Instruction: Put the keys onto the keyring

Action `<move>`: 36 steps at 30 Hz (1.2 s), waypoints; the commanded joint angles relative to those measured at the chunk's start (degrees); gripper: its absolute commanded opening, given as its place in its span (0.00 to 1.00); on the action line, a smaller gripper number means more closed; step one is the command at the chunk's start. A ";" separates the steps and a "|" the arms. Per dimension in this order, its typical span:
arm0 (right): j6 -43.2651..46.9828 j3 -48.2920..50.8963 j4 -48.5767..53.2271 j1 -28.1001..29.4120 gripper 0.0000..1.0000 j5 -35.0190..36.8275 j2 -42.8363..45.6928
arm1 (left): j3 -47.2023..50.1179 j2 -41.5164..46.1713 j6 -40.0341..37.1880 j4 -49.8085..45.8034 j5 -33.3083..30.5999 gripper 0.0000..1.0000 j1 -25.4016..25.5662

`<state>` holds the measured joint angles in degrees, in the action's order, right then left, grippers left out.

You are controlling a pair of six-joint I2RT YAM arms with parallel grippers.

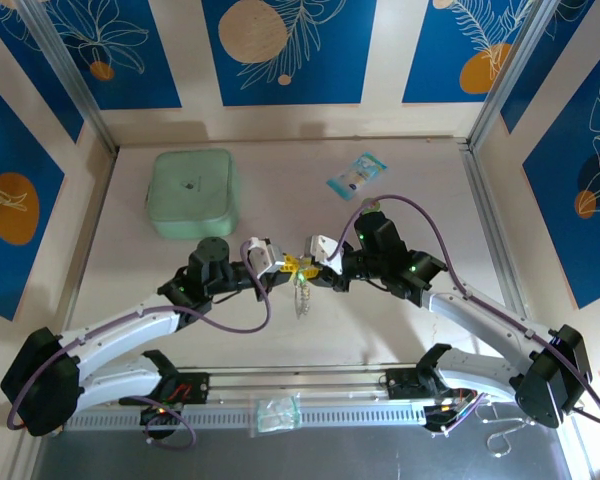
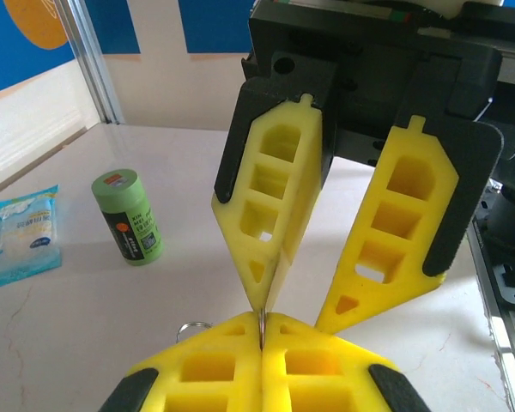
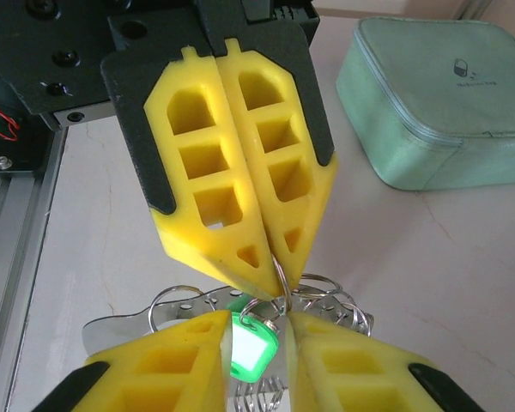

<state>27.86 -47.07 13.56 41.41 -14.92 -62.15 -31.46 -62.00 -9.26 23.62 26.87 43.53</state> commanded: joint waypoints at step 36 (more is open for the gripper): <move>-21.65 10.52 -10.68 -11.35 0.38 -0.99 18.91 | -4.45 25.13 14.56 -38.25 -22.31 0.00 0.65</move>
<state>8.21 -36.84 2.33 30.33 -16.86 -43.79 -33.19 -41.58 3.16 2.42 16.23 43.79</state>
